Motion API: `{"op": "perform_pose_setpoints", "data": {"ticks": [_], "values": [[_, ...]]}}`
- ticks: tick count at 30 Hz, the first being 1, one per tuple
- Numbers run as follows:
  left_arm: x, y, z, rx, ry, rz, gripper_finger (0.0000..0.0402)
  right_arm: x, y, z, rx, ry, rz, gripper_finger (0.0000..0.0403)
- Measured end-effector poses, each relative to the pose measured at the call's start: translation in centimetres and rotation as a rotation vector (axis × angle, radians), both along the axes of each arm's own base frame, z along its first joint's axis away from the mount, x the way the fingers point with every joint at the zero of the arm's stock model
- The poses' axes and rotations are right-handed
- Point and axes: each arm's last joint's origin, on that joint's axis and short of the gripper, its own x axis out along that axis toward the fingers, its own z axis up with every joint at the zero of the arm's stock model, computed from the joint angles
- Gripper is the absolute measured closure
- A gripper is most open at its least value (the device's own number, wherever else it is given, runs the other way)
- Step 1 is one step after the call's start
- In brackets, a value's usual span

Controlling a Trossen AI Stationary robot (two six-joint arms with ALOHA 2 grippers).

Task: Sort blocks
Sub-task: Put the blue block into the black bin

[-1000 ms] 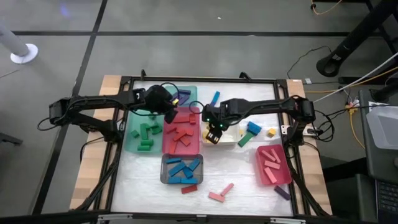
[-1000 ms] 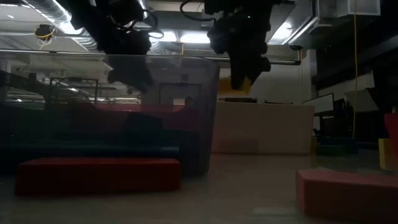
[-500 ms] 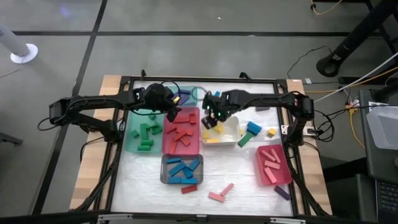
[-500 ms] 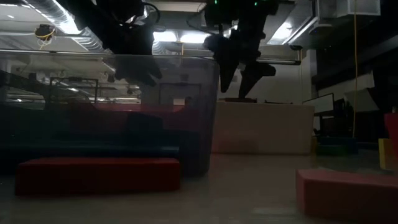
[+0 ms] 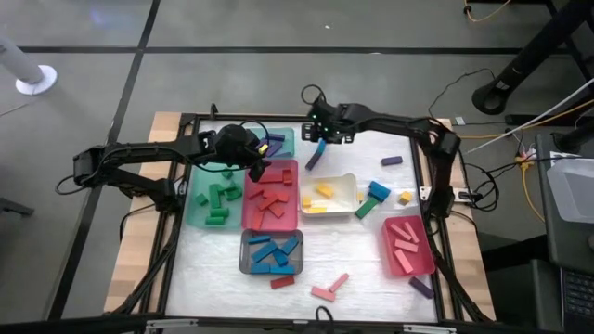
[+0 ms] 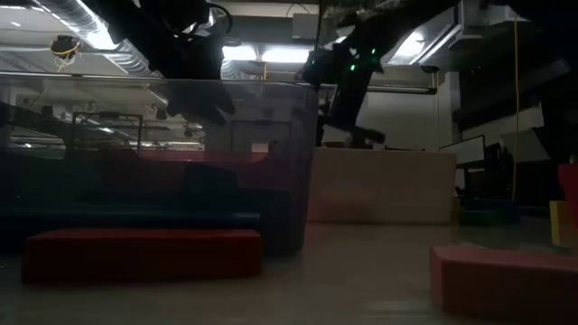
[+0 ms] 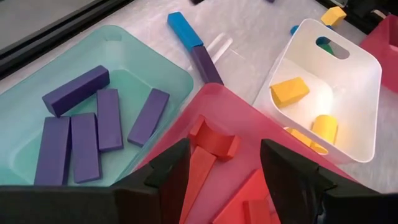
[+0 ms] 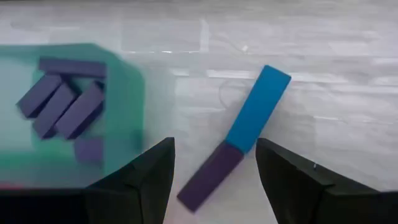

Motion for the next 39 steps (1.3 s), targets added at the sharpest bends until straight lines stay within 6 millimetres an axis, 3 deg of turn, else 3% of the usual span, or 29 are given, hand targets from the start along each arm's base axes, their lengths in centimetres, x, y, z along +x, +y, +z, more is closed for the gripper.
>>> {"op": "perform_pose_setpoints", "data": {"ticks": [8,19,25,34,39], "values": [[0.0,0.0,0.0,0.000,0.000,0.000,0.0219,0.0,-2.4,-4.3,0.093,0.067,-0.118,0.0181],[0.0,0.0,0.0,0.024,0.010,-0.024,0.0219,0.5,-2.6,-8.0,0.163,0.129,-0.198,0.0181],[0.0,0.0,0.0,0.027,0.012,-0.027,0.0219,0.7,-2.5,-8.6,0.198,0.133,-0.203,0.0188],[0.0,0.0,0.0,0.058,0.026,-0.055,0.0219,0.6,-2.5,-8.7,0.201,0.146,-0.198,0.0305],[-0.2,0.2,-0.1,0.079,0.043,-0.067,0.0219,0.6,-2.5,-8.4,0.204,0.139,-0.146,0.0310]]}}
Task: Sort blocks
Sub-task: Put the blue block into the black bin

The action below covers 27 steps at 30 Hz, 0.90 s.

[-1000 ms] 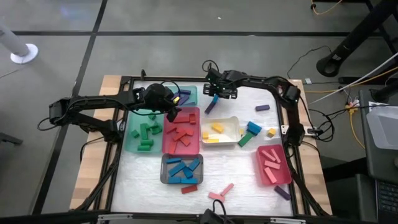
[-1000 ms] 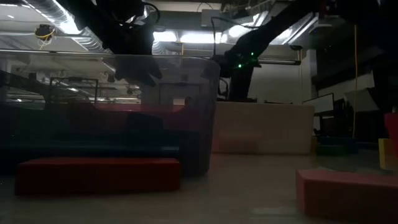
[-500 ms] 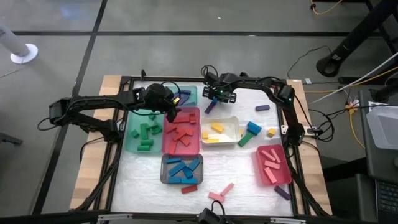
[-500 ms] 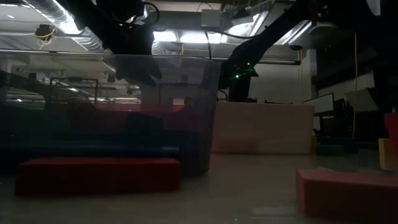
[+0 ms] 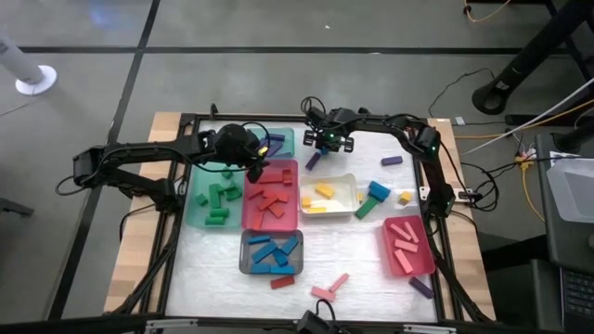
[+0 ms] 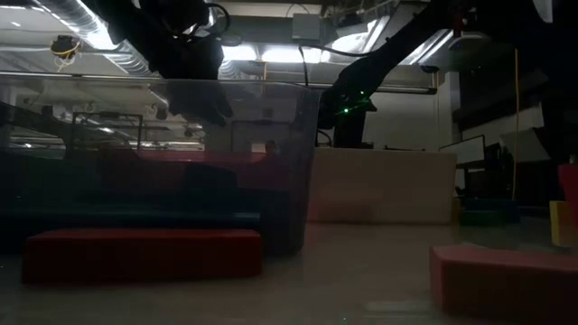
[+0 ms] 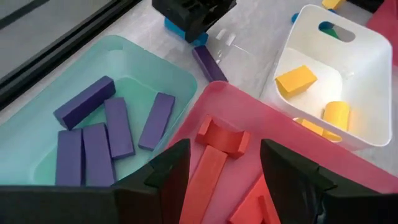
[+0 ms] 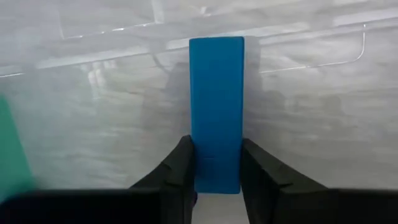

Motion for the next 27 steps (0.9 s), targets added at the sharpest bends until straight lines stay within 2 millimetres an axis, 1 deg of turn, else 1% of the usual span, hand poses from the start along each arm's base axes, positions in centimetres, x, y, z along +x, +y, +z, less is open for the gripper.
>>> {"op": "perform_pose_setpoints", "data": {"ticks": [4,6,8,10,13,16,19,21,27], "values": [[-0.4,0.2,-0.1,0.003,0.027,0.003,0.0219,-0.2,0.2,1.0,0.011,-0.024,0.014,0.0304],[-0.5,0.3,-0.1,-0.001,0.034,0.009,0.0219,-0.4,0.5,2.3,0.008,-0.054,0.043,0.0295],[-0.6,0.4,-0.2,-0.005,0.045,0.016,0.0219,-0.5,0.7,4.1,0.006,-0.113,0.079,0.0292],[-0.7,0.6,-0.2,-0.004,0.044,0.025,0.0219,-0.5,1.1,5.3,0.013,-0.161,0.118,0.0294],[-0.9,1.0,-0.2,0.009,0.050,0.027,0.0219,-0.3,2.3,7.0,0.013,-0.226,0.182,0.0301],[-1.0,1.3,-0.2,0.016,0.054,0.035,0.0219,0.4,4.4,9.0,0.025,-0.315,0.257,0.0301],[-1.2,1.6,-0.3,0.012,0.063,0.051,0.0219,1.4,6.8,10.1,0.020,-0.380,0.334,0.0297],[-1.5,1.8,-0.4,0.004,0.078,0.062,0.0219,2.1,8.9,10.8,0.015,-0.425,0.391,0.0297],[-1.9,2.4,-0.5,-0.007,0.102,0.092,0.0219,4.4,15.5,11.5,0.022,-0.535,0.573,0.0296]]}}
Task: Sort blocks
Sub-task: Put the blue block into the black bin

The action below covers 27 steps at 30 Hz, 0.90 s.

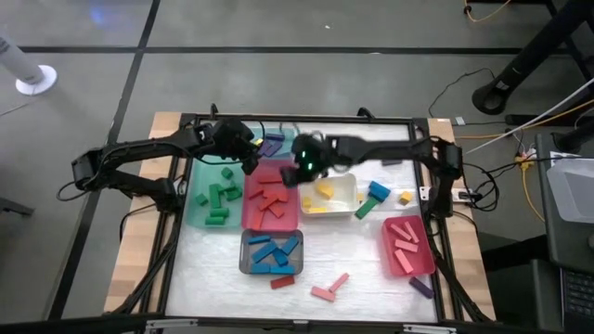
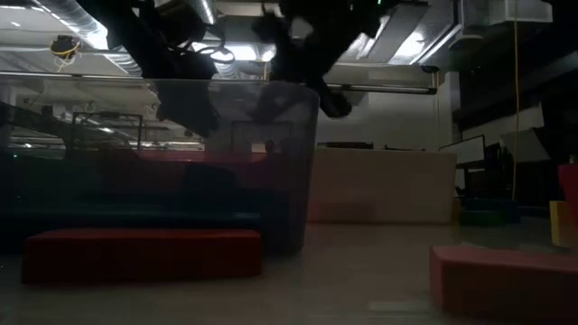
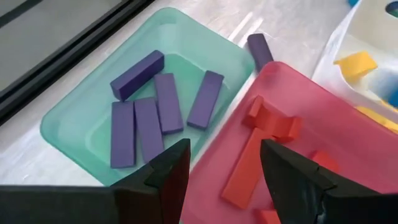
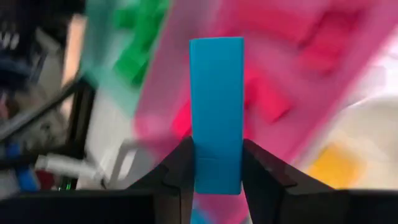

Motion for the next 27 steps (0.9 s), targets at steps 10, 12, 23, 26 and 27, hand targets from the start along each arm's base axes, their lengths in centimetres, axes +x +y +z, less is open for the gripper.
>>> {"op": "perform_pose_setpoints", "data": {"ticks": [10,12,23,26,27], "values": [[-0.2,0.2,0.0,0.026,0.020,-0.022,0.0219,0.7,9.9,0.2,-0.043,-0.061,0.199,0.0295],[-0.2,0.2,-0.1,0.022,0.027,-0.023,0.0219,0.7,11.7,0.2,-0.064,-0.074,0.222,0.0295],[-0.2,0.1,-0.1,0.015,0.032,-0.021,0.0219,-1.0,19.3,0.0,-0.166,-0.084,0.323,0.0294],[-0.2,0.1,-0.1,0.004,0.025,-0.006,0.0219,-1.4,20.4,-0.2,-0.207,-0.084,0.319,0.0294],[-0.2,0.1,-0.1,0.003,0.024,-0.005,0.0219,-1.4,20.6,-0.3,-0.222,-0.086,0.311,0.0294]]}}
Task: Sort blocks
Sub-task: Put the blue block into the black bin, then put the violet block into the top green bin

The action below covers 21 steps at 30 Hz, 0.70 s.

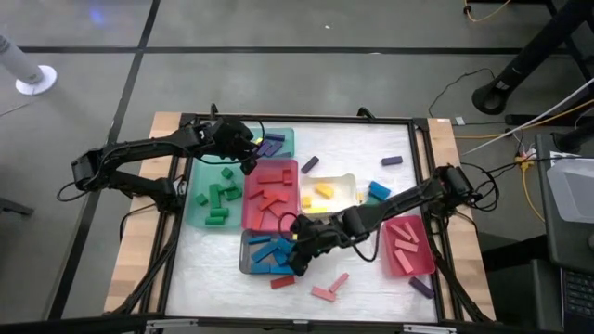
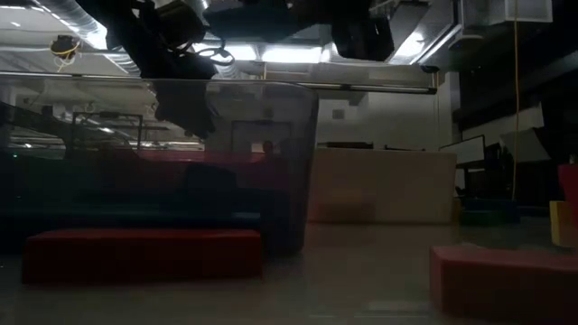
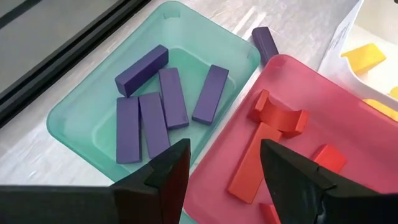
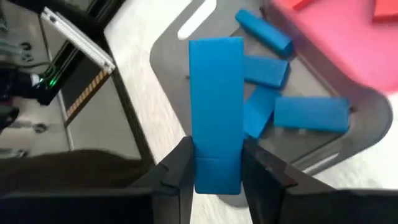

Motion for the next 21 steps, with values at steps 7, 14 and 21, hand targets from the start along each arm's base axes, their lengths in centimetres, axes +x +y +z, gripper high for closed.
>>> {"op": "perform_pose_setpoints", "data": {"ticks": [7,14,21], "values": [[0.0,0.0,0.0,-0.001,-0.001,0.001,0.0219,0.2,0.2,-0.6,-0.041,-0.001,-0.034,0.0293],[0.0,0.0,0.0,-0.001,0.000,0.001,0.0219,0.6,0.1,-1.4,-0.039,0.016,-0.033,0.0244],[0.0,0.0,0.0,0.000,0.000,-0.001,0.0219,1.1,-1.2,-1.7,-0.017,0.035,-0.050,0.0192]]}}
